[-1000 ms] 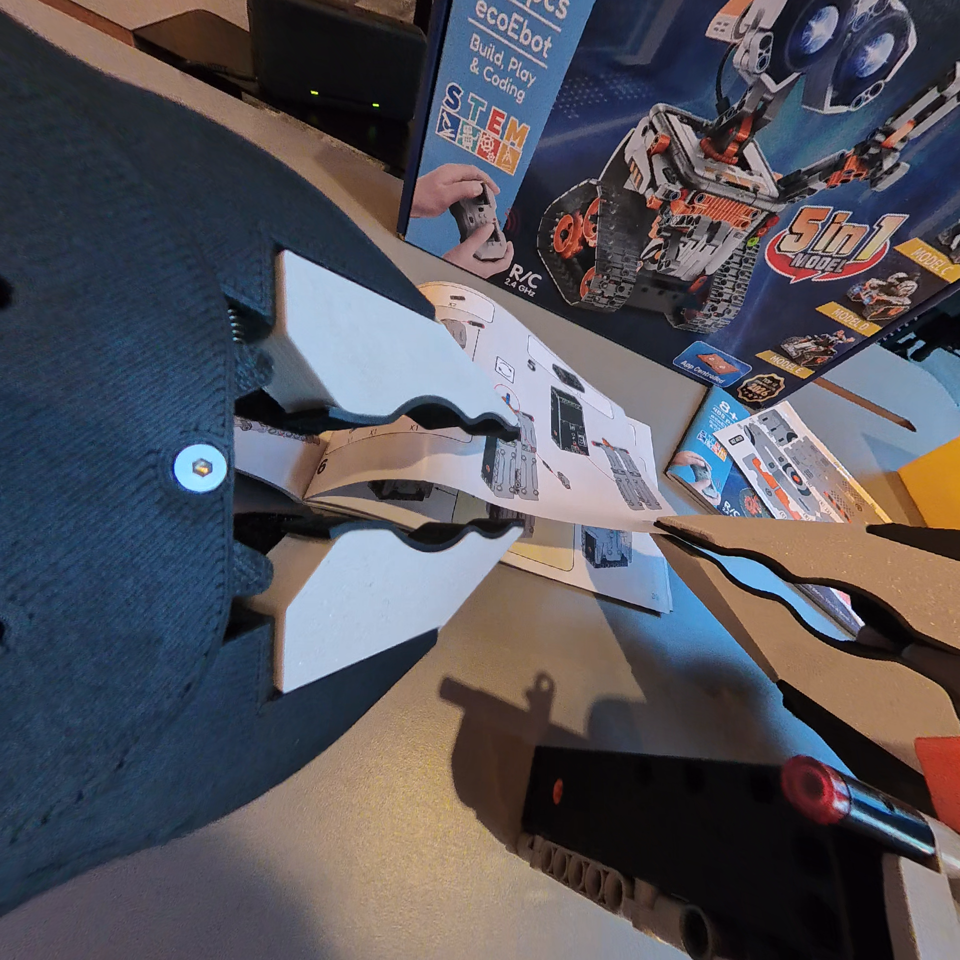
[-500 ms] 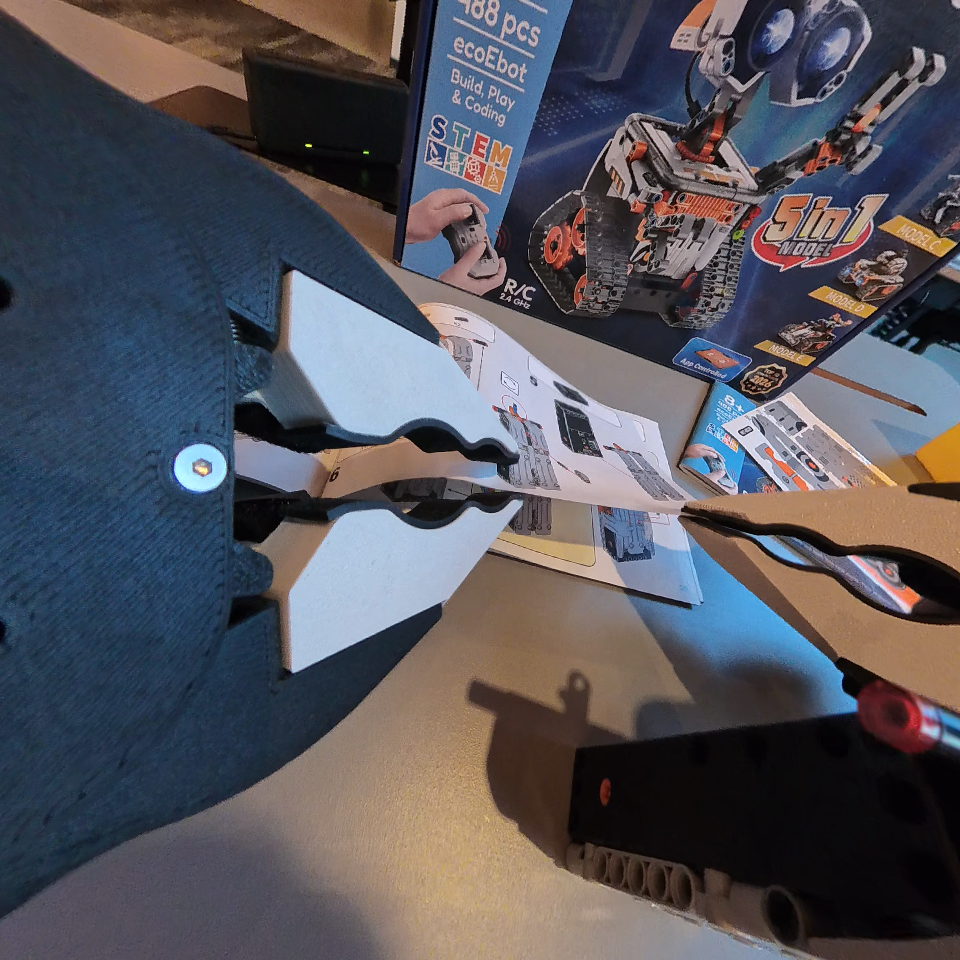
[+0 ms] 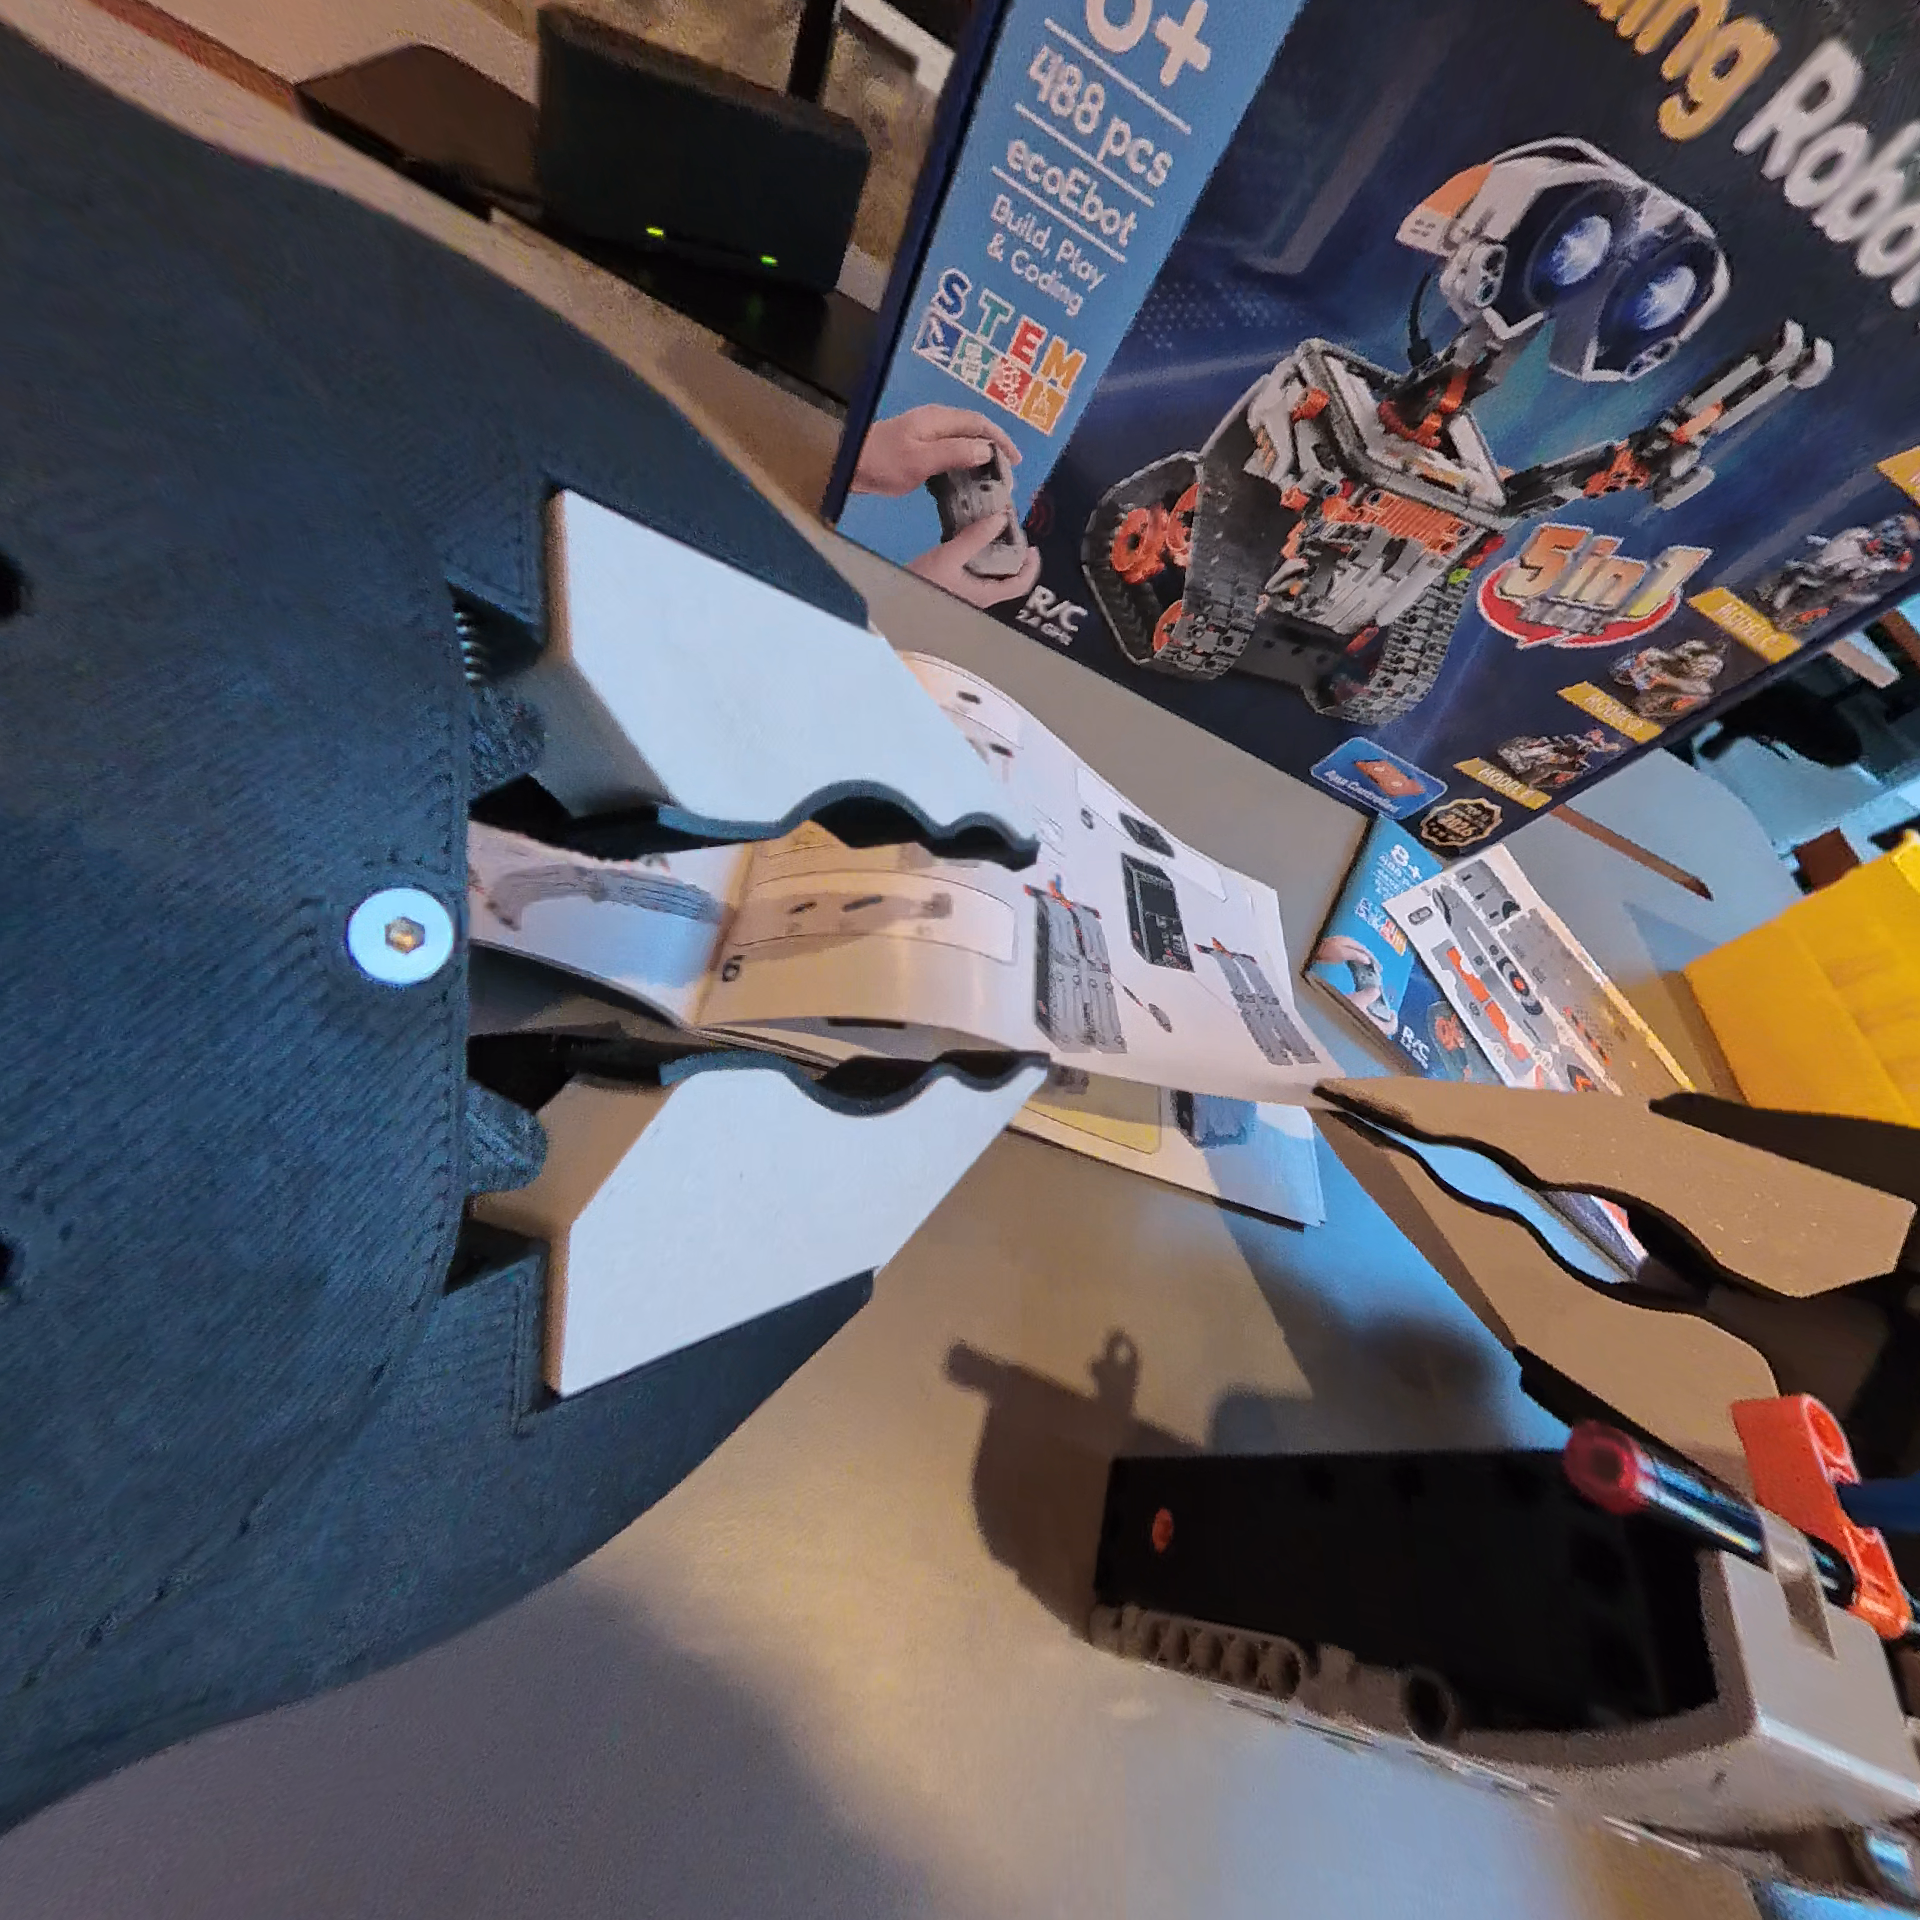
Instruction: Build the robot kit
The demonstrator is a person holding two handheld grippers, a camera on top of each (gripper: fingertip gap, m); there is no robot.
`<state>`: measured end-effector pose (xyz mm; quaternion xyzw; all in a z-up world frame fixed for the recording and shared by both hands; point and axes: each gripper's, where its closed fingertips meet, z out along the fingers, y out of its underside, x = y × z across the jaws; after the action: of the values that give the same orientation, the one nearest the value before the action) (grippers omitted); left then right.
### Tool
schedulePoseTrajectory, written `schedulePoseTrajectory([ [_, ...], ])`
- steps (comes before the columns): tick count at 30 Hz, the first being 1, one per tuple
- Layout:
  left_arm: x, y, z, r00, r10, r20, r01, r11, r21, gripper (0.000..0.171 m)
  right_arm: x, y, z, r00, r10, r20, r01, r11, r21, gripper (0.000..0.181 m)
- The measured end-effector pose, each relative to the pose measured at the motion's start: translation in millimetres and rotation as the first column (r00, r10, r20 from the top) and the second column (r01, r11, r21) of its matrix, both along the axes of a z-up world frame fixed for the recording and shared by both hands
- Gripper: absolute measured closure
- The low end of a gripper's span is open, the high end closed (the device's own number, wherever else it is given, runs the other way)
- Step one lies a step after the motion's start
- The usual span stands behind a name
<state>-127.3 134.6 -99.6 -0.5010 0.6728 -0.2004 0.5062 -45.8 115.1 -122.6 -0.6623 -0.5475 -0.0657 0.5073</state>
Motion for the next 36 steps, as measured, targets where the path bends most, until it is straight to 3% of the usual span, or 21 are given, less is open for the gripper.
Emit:
schedulePoseTrajectory([
  [4,-14,11,1,0.999,0.035,-0.004,-0.036,0.998,-0.049,0.13,3,-1,-4,1.0,-0.004,0.013,0.004,1.0,-0.006,0.181],
  [13,-18,2,-12,0.999,-0.02,-0.051,0.011,0.986,-0.164,0.125,8,0,-8,1.0,-0.014,0.021,0.014,1.0,-0.017,0.181],
  [28,-16,4,-15,0.998,-0.003,-0.063,-0.005,0.99,-0.14,0.127,6,1,-6,1.0,-0.012,0.017,0.012,1.0,-0.007,0.181],
  [32,-1,-2,-10,1.0,-0.013,-0.014,0.011,0.991,-0.136,0.129,3,1,-2,1.0,-0.005,0.0,0.005,1.0,0.0,0.181],
  [36,17,-6,-10,1.0,0.004,-0.026,-0.005,0.999,-0.037,0.127,-1,2,2,1.0,-0.001,-0.006,0.001,1.0,0.01,0.181],
])
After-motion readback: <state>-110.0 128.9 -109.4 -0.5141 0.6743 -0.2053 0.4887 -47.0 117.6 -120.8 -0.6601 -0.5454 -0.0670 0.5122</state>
